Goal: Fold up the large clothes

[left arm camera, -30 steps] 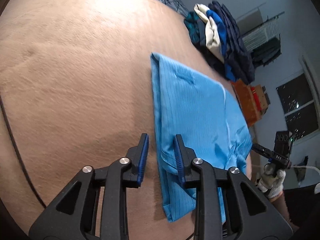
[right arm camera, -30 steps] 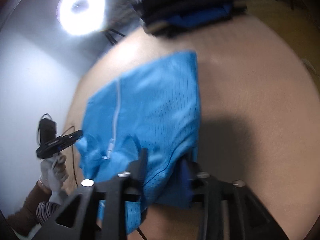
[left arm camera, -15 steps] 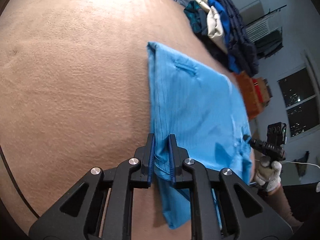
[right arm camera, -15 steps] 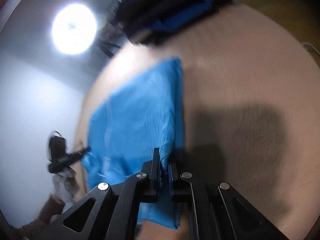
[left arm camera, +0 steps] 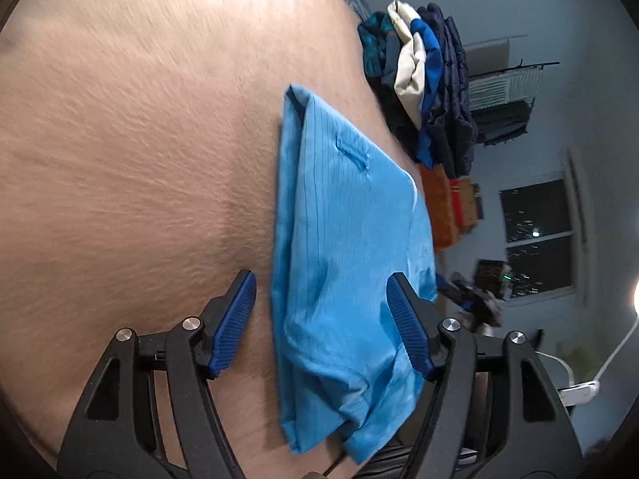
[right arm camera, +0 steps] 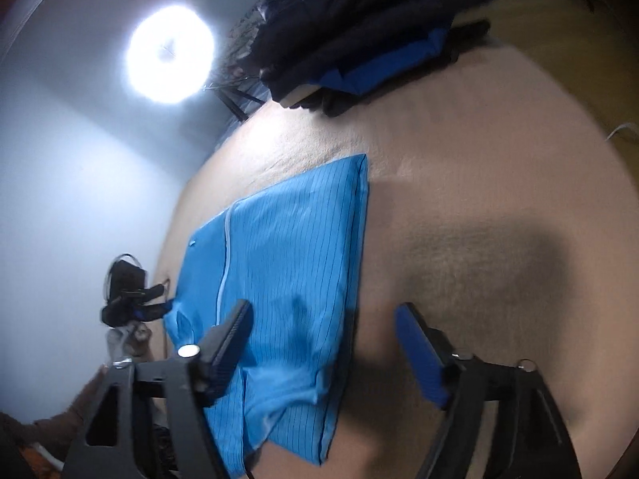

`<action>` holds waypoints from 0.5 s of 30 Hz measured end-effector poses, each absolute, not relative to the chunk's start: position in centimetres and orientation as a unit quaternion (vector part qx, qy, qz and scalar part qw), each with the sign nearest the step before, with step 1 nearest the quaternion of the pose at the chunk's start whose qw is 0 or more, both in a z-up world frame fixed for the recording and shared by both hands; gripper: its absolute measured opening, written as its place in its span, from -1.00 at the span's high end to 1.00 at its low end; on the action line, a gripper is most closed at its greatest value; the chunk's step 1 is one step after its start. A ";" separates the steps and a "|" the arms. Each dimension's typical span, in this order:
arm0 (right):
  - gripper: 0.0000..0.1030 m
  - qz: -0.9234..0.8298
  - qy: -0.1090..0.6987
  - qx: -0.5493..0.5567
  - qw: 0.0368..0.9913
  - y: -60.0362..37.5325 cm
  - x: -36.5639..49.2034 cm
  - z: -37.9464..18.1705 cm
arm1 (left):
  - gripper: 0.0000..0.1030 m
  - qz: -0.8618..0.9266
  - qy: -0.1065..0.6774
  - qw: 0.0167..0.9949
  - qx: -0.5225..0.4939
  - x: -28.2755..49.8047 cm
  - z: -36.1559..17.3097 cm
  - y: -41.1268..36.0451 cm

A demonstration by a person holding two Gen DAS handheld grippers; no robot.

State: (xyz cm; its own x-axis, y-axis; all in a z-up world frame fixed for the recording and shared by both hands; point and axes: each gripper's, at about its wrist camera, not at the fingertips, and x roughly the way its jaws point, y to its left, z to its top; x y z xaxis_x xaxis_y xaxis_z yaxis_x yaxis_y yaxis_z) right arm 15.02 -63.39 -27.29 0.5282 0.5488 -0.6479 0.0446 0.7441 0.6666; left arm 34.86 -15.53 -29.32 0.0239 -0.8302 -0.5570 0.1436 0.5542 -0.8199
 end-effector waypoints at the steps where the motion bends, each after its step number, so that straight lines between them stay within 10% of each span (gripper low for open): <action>1: -0.52 0.161 0.464 0.326 0.808 -63.4 15.2 -27.7 | -0.33 -0.376 0.591 0.654 -0.286 35.0 -29.4 -16.0; 5: -0.48 0.202 0.459 0.343 0.794 -63.3 16.5 -29.6 | -0.22 -0.394 0.592 0.649 -0.271 35.7 -29.5 -17.9; 9: -0.04 0.270 0.438 0.391 0.763 -62.8 17.6 -30.7 | -0.11 -0.405 0.591 0.648 -0.258 36.0 -29.4 -20.0; 15: 0.64 0.253 0.464 0.356 0.771 -60.4 17.9 -30.7 | 0.66 -0.379 0.584 0.691 -0.194 34.6 -28.6 -21.2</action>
